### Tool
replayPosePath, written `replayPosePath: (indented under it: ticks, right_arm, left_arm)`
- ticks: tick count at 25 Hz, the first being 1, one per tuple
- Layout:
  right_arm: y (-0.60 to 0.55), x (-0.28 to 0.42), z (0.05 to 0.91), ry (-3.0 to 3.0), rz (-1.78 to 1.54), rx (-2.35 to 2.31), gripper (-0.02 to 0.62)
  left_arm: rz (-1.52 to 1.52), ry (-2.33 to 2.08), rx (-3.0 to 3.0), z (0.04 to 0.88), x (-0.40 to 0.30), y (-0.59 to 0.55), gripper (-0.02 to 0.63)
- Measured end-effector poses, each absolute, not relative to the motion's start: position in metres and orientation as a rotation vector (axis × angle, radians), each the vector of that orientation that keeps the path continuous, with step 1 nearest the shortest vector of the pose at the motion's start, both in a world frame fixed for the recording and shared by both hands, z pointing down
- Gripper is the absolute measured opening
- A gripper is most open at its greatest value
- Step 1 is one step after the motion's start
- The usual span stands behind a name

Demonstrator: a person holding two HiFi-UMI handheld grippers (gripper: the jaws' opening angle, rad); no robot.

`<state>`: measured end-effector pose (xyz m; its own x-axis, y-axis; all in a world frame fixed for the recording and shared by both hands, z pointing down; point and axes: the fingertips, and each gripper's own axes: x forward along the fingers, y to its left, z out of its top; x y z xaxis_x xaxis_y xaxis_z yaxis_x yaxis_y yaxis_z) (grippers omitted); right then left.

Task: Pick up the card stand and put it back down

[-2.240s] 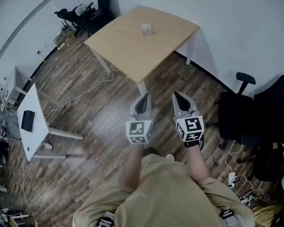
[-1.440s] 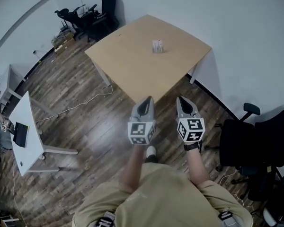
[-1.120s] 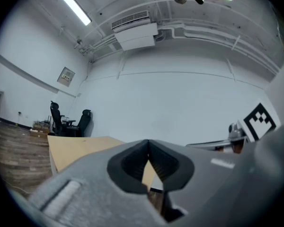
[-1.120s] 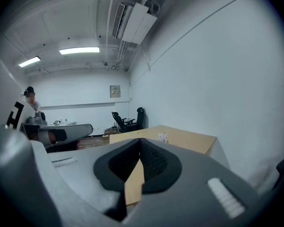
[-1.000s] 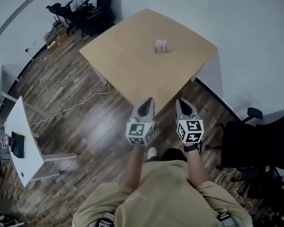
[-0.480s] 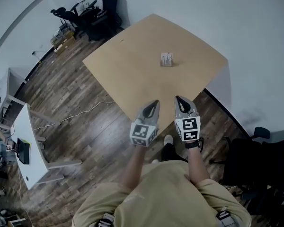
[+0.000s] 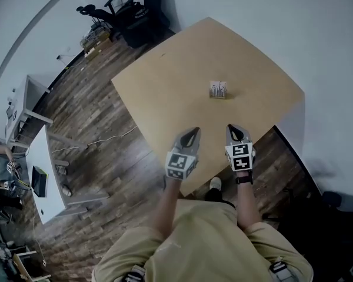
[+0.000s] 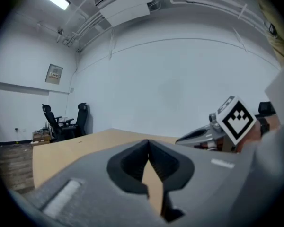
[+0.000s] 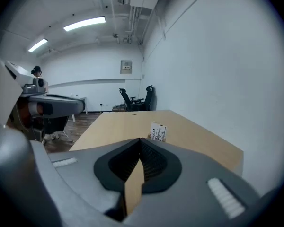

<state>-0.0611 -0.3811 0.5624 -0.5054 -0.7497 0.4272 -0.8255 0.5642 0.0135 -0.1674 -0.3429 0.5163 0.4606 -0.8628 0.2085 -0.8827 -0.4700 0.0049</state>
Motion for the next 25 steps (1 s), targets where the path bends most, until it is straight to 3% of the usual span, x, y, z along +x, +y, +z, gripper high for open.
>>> replayPosePath:
  ticks: [5,12,25]
  right_arm:
    - [-0.432,-0.058,0.59,-2.456,0.286,1.269,0.002]
    - [-0.479,-0.06,0.635,-2.529,0.409,1.237,0.003]
    - [-0.561,-0.063,0.725,-2.506,0.673,1.419,0.003]
  left_arm:
    - [0.342,-1.493,2.513,0.565,-0.176,-0.394,0.013]
    - [0.558,-1.264,2.545,0.628,-0.19,-0.48,0.098]
    - [0.805,-0.623,2.728,0.751,-0.157,-0.651,0.392]
